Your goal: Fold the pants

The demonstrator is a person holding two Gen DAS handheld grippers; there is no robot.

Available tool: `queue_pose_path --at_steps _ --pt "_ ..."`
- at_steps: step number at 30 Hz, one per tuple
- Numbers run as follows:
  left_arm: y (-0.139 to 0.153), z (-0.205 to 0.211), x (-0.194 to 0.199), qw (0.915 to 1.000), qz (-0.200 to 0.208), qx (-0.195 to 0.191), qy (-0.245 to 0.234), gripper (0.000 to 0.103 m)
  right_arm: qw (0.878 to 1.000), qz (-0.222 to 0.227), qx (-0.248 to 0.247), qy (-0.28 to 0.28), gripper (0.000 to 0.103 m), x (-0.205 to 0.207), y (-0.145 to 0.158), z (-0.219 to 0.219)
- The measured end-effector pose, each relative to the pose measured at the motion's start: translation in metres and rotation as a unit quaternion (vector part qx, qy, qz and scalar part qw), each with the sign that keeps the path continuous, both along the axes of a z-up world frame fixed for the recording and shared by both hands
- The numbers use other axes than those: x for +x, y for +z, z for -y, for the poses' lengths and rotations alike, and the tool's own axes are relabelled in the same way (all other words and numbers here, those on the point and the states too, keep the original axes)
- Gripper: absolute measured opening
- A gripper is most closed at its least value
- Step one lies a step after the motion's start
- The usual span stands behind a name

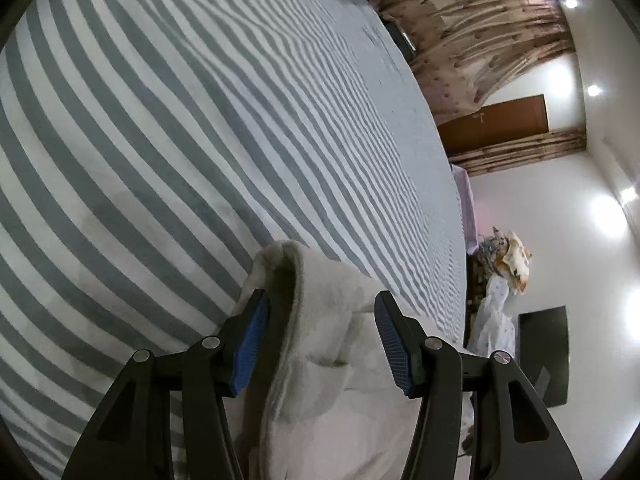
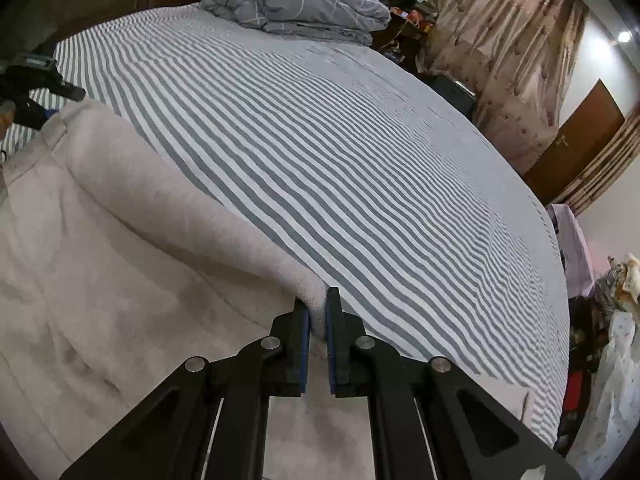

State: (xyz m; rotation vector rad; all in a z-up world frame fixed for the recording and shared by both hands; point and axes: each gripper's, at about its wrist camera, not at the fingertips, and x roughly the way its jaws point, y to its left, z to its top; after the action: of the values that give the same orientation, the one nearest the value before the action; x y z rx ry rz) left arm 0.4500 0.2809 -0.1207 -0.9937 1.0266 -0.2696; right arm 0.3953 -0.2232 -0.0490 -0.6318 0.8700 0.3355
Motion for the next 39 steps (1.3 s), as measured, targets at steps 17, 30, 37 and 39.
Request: queue_pose_path --at_steps 17,30,37,39 --pt "0.079 0.015 -0.066 0.9936 0.099 0.049 -0.027 0.006 0.999 0.041 0.005 -0.022 0.005 -0.049 0.044 0.009" --pt "0.089 0.03 -0.219 0.9901 0.117 0.033 -0.07 0.007 0.997 0.021 0.049 -0.059 0.006 -0.194 0.036 0.04" --pt "0.043 0.043 -0.274 0.9943 0.047 0.05 -0.082 0.011 0.995 -0.03 0.035 -0.094 0.009 -0.235 -0.031 0.046" --pt "0.034 0.046 -0.284 0.9944 0.036 0.056 -0.082 0.014 0.993 -0.047 0.032 -0.105 0.014 -0.237 -0.052 0.044"
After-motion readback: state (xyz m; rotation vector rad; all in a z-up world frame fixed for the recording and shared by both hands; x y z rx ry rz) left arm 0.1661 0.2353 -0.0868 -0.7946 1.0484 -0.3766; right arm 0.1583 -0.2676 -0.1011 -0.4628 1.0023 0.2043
